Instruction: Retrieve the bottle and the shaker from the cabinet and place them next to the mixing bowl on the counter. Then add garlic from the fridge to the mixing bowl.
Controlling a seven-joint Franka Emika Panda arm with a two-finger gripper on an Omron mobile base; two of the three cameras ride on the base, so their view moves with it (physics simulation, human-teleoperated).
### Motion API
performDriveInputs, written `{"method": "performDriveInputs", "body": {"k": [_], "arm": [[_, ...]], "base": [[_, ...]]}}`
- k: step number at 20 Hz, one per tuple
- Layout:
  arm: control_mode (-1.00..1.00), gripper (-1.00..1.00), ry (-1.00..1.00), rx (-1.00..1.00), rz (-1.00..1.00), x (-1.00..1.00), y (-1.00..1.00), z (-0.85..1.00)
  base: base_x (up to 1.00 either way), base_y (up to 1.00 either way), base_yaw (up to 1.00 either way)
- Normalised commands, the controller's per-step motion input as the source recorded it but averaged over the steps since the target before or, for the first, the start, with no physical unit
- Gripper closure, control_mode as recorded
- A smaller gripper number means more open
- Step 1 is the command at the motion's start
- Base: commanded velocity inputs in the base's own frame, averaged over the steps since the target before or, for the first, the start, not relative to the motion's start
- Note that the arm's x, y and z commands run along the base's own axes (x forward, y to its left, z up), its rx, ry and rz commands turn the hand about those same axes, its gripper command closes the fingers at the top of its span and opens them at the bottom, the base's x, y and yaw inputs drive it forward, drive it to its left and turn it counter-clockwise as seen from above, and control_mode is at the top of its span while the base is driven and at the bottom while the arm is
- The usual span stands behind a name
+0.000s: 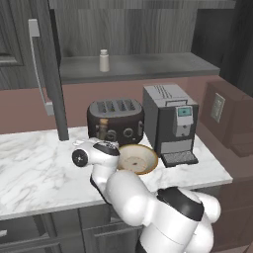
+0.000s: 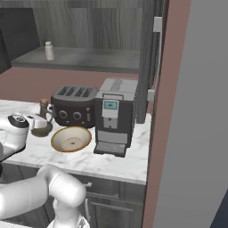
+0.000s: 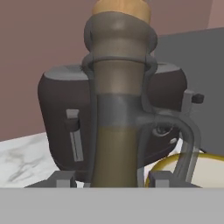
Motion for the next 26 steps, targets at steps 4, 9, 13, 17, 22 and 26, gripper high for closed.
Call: {"method": "performDriveInputs", "body": {"k": [4, 9, 13, 17, 22, 26], "arm": [[-1.00, 1.00, 0.02, 0.00, 0.00, 0.18, 0.00, -0.17], [-1.00, 1.00, 0.05, 0.00, 0.00, 0.28, 0.00, -0.16], [-1.00, 1.00, 0.01, 0.00, 0.00, 0.28, 0.01, -0.08], [-1.00, 1.00, 0.00, 0.00, 0.00, 0.15, 0.14, -0.06], [-1.00, 1.00, 0.00, 0.00, 0.00, 0.13, 0.11, -0.20], [-1.00, 1.00, 0.00, 0.00, 0.00, 0.16, 0.14, -0.43]], "base": [[0.00, 0.00, 0.00], [0.00, 0.00, 0.00], [0.00, 0.00, 0.00], [0.00, 0.00, 0.00], [0.00, 0.00, 0.00], [0.00, 0.00, 0.00]]}}
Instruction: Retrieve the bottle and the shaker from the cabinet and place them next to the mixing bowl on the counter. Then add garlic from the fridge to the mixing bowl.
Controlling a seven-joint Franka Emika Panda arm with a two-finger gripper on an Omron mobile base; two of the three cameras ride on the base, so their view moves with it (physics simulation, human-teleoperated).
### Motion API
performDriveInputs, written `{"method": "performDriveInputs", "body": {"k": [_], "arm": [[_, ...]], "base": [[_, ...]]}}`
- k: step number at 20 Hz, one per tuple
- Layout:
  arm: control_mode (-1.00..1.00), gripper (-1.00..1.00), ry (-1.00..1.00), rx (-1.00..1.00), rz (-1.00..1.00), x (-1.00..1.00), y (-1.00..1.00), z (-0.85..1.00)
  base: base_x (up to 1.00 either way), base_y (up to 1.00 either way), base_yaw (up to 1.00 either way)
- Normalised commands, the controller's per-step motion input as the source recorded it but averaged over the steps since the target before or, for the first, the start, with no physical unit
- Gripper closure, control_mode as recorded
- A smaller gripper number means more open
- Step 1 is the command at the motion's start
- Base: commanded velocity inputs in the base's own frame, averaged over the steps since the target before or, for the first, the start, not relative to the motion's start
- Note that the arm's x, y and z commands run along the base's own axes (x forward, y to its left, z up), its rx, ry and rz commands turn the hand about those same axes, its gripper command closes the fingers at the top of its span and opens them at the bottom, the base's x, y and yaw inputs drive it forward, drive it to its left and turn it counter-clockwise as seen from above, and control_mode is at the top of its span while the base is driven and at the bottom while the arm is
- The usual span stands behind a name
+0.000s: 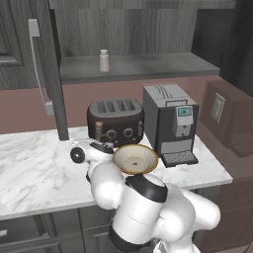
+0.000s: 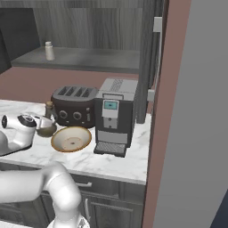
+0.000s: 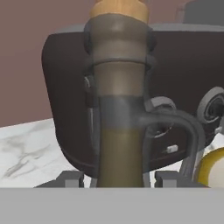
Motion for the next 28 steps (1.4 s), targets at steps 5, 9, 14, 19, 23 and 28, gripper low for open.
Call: {"method": "performDriveInputs", "body": {"k": [5, 9, 14, 19, 23, 28], "arm": [[-1.00, 1.00, 0.00, 0.00, 0.00, 0.12, 0.14, -0.37], [-1.00, 1.00, -0.02, 0.00, 0.00, 0.08, 0.16, -0.29], [-1.00, 1.00, -0.03, 0.00, 0.00, 0.00, 0.09, -0.11], [-1.00, 1.00, 0.00, 0.00, 0.00, -0.13, 0.15, -0.22], [-1.00, 1.00, 0.00, 0.00, 0.00, -0.18, 0.09, -0.33], [-1.00, 1.00, 0.00, 0.00, 0.00, -0.21, 0.04, -0.36]], "base": [[0.00, 0.00, 0.00], [0.00, 0.00, 0.00], [0.00, 0.00, 0.00], [0.00, 0.00, 0.00], [0.00, 0.00, 0.00], [0.00, 0.00, 0.00]]}}
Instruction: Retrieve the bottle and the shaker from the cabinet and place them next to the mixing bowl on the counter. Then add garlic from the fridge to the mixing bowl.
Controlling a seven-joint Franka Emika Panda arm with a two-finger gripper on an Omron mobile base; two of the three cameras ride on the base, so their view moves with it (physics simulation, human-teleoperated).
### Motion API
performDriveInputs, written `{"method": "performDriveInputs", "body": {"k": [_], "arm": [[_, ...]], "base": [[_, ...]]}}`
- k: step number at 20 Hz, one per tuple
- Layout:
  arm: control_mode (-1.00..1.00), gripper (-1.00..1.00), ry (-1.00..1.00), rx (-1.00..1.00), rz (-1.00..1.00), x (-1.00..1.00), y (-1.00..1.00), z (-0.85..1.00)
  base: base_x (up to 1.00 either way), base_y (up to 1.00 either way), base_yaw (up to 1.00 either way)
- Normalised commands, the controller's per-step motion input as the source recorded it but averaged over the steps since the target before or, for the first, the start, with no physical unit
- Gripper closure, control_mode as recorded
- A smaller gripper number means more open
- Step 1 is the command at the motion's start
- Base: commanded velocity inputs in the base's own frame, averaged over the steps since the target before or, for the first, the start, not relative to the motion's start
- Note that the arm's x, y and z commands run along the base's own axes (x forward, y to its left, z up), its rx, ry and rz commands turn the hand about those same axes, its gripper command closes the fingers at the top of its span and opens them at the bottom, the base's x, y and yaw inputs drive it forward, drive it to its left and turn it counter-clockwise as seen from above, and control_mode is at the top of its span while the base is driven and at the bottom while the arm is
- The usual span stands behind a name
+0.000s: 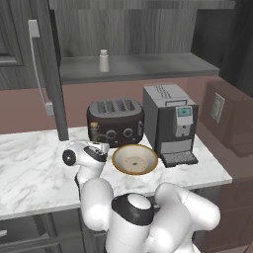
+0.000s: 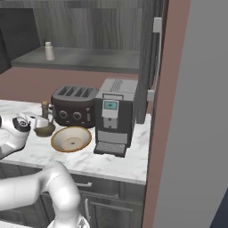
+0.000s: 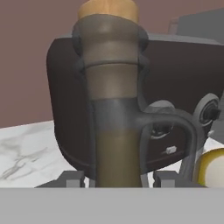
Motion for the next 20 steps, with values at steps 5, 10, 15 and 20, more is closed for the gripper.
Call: {"method": "performDriveInputs", "body": {"k": [5, 10, 15, 20], "arm": [[-1.00, 1.00, 0.00, 0.00, 0.00, -0.07, 0.03, -0.55], [-1.00, 1.00, 0.00, 0.00, 0.00, -0.11, 0.05, -0.55], [-1.00, 1.00, 0.00, 0.00, 0.00, -0.04, 0.02, -0.45], [-1.00, -1.00, 0.00, 0.00, 0.00, 0.00, 0.00, 0.00]], "base": [[0.00, 0.00, 0.00], [0.00, 0.00, 0.00], [0.00, 0.00, 0.00], [0.00, 0.00, 0.00]]}}
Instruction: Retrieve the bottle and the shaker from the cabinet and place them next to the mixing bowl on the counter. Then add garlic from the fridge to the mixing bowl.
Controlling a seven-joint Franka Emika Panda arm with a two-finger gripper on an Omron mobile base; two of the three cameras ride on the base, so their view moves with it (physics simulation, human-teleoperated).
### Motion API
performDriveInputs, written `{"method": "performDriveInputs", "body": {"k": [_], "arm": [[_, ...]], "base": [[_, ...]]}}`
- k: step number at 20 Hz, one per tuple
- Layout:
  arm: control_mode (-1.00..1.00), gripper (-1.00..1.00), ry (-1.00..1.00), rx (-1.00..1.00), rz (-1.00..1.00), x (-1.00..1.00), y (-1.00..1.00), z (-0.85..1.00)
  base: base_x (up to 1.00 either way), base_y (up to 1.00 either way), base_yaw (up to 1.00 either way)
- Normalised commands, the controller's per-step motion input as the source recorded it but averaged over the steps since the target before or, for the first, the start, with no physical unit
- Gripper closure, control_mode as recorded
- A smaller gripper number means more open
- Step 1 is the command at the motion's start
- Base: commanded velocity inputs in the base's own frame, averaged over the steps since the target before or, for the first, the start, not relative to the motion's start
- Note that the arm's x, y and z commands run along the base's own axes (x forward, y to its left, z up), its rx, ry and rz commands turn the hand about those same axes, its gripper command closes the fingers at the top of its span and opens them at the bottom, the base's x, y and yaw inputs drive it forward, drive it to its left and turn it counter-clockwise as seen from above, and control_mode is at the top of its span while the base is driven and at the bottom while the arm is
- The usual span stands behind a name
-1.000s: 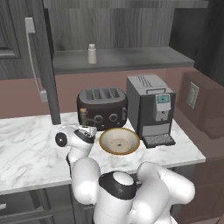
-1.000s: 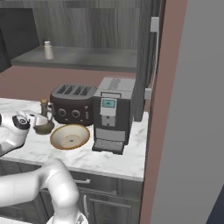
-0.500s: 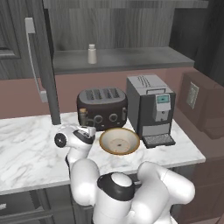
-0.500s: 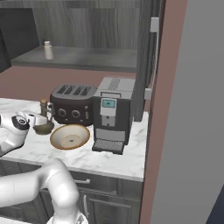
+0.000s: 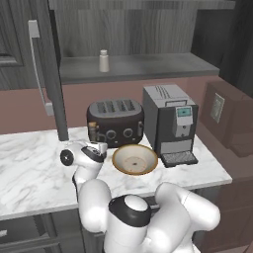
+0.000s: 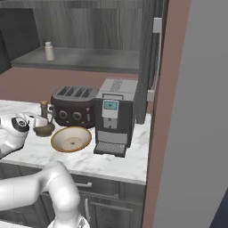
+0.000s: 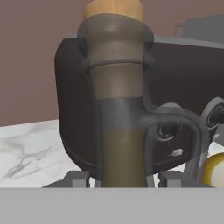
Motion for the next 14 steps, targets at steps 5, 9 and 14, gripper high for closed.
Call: {"method": "performDriveInputs", "body": {"k": [5, 9, 14], "arm": [[-1.00, -1.00, 0.00, 0.00, 0.00, 0.00, 0.00, 0.00], [-1.00, -1.00, 0.00, 0.00, 0.00, -0.01, 0.00, 0.00], [-1.00, -1.00, 0.00, 0.00, 0.00, -0.12, 0.00, -0.08]], "base": [[0.00, 0.00, 0.00], [0.00, 0.00, 0.00], [0.00, 0.00, 0.00]]}}
